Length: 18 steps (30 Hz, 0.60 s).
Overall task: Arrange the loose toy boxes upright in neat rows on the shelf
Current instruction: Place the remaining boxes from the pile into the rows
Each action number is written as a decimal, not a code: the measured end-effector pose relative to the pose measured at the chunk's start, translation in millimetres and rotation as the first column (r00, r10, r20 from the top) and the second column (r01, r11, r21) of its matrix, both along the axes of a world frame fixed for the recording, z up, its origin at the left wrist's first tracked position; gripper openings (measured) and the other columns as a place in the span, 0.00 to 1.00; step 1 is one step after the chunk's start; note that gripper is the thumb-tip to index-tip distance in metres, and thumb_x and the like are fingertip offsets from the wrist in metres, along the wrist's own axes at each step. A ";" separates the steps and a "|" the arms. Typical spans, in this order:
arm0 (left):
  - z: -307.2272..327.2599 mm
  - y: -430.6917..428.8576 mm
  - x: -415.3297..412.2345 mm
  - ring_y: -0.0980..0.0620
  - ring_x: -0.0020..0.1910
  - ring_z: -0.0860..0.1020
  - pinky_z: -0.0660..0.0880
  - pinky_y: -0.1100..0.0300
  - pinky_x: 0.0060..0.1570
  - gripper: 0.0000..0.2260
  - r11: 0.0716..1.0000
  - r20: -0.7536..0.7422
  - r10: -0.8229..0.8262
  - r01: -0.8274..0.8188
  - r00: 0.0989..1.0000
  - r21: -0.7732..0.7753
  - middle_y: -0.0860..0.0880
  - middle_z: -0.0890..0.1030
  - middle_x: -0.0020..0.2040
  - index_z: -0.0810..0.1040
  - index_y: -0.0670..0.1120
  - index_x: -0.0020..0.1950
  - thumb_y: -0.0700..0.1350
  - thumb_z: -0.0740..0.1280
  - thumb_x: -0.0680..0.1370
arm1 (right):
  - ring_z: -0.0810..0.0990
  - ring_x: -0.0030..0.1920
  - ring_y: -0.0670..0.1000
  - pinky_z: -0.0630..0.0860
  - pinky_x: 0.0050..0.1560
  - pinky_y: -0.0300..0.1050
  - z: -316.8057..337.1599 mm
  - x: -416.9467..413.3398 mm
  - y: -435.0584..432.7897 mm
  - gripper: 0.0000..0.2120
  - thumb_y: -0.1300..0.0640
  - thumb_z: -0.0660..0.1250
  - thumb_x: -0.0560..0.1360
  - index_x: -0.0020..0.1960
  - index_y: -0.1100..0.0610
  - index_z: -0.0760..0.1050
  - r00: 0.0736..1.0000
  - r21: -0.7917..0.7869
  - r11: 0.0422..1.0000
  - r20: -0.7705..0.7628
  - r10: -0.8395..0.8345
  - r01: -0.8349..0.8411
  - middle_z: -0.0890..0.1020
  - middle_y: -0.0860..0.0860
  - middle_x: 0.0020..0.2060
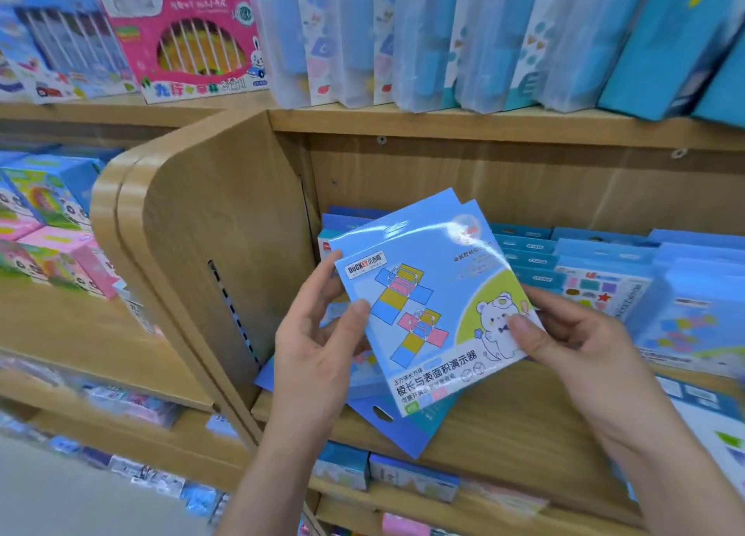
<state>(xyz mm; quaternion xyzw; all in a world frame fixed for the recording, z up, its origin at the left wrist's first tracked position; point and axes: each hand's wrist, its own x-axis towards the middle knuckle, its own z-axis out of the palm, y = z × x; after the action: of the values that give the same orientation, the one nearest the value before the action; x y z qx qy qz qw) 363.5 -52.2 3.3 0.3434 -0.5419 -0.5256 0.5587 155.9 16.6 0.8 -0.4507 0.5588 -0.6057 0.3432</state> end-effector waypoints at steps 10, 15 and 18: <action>5.9 18.6 -70.0 0.56 0.51 0.81 0.78 0.63 0.43 0.23 0.958 -0.054 -0.271 0.264 0.961 -0.110 0.54 0.81 0.59 0.71 0.55 0.65 0.34 0.62 0.75 | 0.79 0.54 0.44 0.77 0.54 0.58 -3.0 -45.4 69.3 0.24 0.67 0.73 0.69 0.57 0.44 0.73 0.960 0.026 0.969 -0.150 -0.238 0.244 0.83 0.44 0.50; -1.3 45.9 -120.2 0.62 0.52 0.80 0.74 0.71 0.48 0.33 0.933 -0.007 -0.312 0.305 0.950 -0.192 0.60 0.81 0.56 0.79 0.59 0.58 0.21 0.57 0.74 | 0.71 0.53 0.26 0.74 0.44 0.29 7.9 -69.4 113.2 0.35 0.61 0.71 0.71 0.60 0.29 0.58 0.918 -0.060 0.951 -0.251 -0.308 0.303 0.69 0.18 0.49; -3.9 67.9 -152.0 0.62 0.56 0.78 0.73 0.72 0.49 0.37 0.911 0.045 -0.340 0.341 0.939 -0.234 0.63 0.81 0.55 0.80 0.63 0.56 0.20 0.58 0.72 | 0.66 0.56 0.23 0.73 0.45 0.27 13.7 -88.7 137.0 0.39 0.59 0.71 0.72 0.63 0.22 0.54 0.863 -0.107 0.934 -0.357 -0.356 0.341 0.63 0.14 0.50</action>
<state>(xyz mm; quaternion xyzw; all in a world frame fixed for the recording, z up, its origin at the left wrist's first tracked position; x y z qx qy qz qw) 211.5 15.7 -0.6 0.1750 -0.6534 -0.5453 0.4950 67.2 153.6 14.4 -0.4552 0.6735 -0.5725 0.1072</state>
